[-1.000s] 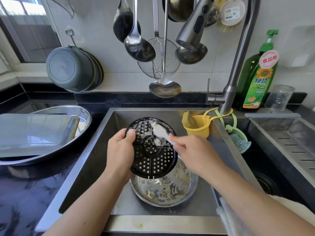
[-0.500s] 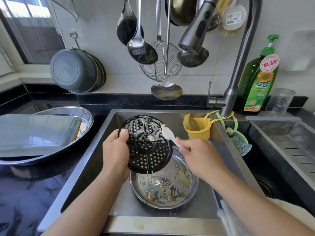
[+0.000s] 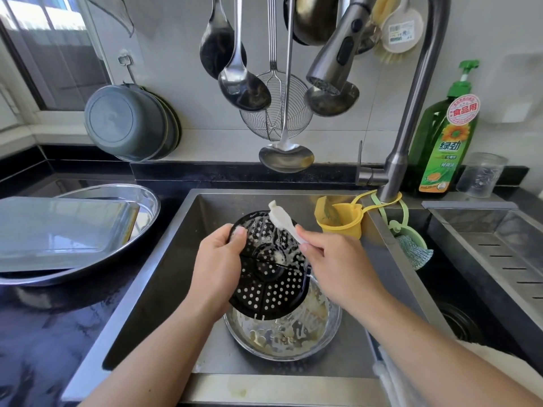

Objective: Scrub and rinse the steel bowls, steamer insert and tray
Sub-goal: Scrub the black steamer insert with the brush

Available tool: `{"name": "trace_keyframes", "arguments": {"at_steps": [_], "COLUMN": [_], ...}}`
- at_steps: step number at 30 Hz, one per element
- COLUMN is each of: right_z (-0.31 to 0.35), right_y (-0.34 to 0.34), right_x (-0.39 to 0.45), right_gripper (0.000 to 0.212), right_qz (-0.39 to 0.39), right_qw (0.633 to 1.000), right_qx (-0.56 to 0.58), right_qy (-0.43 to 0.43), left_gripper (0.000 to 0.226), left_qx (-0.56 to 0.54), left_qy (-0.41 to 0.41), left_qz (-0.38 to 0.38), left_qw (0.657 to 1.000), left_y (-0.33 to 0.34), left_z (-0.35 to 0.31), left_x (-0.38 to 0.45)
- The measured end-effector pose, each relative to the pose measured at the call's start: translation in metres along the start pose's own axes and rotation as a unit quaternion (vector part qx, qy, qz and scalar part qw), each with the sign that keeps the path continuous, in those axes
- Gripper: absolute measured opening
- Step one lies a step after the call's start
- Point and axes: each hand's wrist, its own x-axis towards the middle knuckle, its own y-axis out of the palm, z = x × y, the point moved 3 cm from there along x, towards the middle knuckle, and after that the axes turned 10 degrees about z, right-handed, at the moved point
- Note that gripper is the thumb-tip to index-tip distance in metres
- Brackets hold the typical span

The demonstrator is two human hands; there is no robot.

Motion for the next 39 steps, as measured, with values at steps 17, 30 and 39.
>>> {"name": "trace_keyframes", "arguments": {"at_steps": [17,30,39], "right_z": [-0.009,0.003,0.015], "right_y": [-0.001,0.013,0.02], "right_x": [-0.003,-0.001,-0.007], "right_gripper": [0.036,0.037,0.038], "right_qz": [0.026,0.071,0.107], "right_qw": [0.998,0.995,0.987], "right_qx": [-0.039,-0.064,-0.096], "right_qy": [0.032,-0.023,-0.073], "left_gripper": [0.029,0.032,0.03], "left_qx": [-0.213,-0.27,-0.236], "left_qy": [-0.001,-0.026,-0.039], "left_qz": [-0.086,-0.089,-0.071], "left_qw": [0.973,0.958,0.968], "left_y": [-0.018,-0.011,-0.005], "left_z": [0.006,0.011,0.013], "left_x": [0.009,0.011,0.007]}}
